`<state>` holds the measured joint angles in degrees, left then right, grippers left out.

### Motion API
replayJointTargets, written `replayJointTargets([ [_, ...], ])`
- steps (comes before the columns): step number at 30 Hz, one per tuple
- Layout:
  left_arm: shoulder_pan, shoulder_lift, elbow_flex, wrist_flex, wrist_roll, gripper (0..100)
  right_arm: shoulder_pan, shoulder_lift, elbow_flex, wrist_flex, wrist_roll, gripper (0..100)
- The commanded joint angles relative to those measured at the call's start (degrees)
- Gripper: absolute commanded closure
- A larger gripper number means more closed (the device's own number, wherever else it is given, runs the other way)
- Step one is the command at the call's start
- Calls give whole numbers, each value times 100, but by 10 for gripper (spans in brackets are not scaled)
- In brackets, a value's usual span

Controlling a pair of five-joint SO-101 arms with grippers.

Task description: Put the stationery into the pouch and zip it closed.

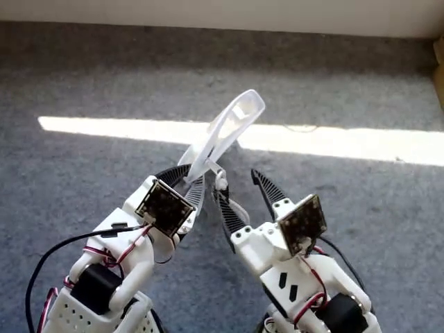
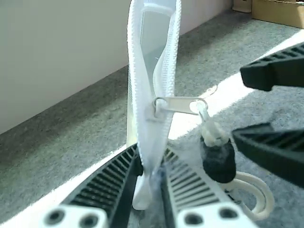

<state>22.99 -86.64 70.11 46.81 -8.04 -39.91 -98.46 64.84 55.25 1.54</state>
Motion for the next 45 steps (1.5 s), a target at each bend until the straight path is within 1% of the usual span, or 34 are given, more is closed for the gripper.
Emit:
replayJointTargets([
  [1, -145, 22, -189, 26, 62, 995, -224, 189, 242, -444, -9, 770],
  [11, -145, 22, -171, 26, 44, 995, -207, 207, 971, -1332, 26, 771],
  [14, -136, 22, -171, 26, 44, 995, -207, 207, 1226, -1666, 308, 771],
  [17, -136, 22, -163, 26, 44, 995, -198, 207, 1464, -1982, 404, 771],
  [21, -136, 22, -163, 35, 44, 995, -48, 207, 1499, -2053, 404, 775],
  [26, -136, 22, -163, 35, 35, 995, 119, 207, 1499, -2097, 404, 834],
  [30, -136, 22, -163, 44, 35, 995, 127, 207, 1613, -2422, 396, 836],
  [39, -136, 22, -163, 44, 35, 995, 136, 198, 1684, -2440, 413, 842],
  [41, -136, 22, -163, 44, 35, 995, 136, 198, 1684, -2440, 413, 878],
  [43, -136, 22, -163, 44, 35, 995, 154, 163, 1684, -2440, 413, 937],
  [45, -136, 22, -163, 44, 35, 995, 321, 163, 1684, -2440, 413, 985],
])
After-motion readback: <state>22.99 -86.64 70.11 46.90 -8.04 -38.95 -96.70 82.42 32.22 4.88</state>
